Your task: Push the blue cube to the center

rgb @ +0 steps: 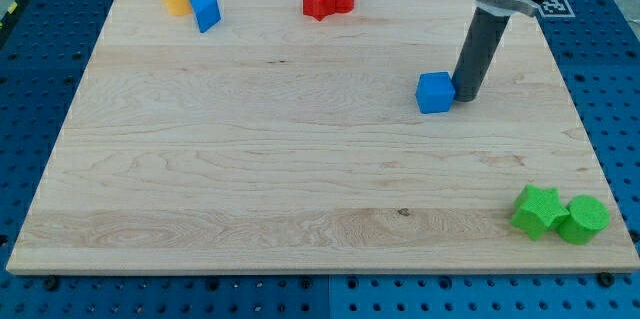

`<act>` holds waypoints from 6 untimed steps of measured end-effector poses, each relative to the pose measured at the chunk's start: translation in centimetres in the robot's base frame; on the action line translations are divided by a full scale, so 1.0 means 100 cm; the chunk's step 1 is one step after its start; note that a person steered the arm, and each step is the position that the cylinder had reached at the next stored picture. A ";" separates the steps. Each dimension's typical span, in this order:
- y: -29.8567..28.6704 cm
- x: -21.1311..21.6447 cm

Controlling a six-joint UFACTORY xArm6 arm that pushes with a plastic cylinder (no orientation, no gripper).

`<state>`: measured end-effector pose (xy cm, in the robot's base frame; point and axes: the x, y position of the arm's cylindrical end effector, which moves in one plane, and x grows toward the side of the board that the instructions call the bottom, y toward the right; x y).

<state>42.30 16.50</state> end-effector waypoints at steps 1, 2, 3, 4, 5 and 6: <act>-0.018 0.004; -0.047 0.004; -0.057 0.007; -0.075 0.010; -0.109 0.010; -0.133 0.014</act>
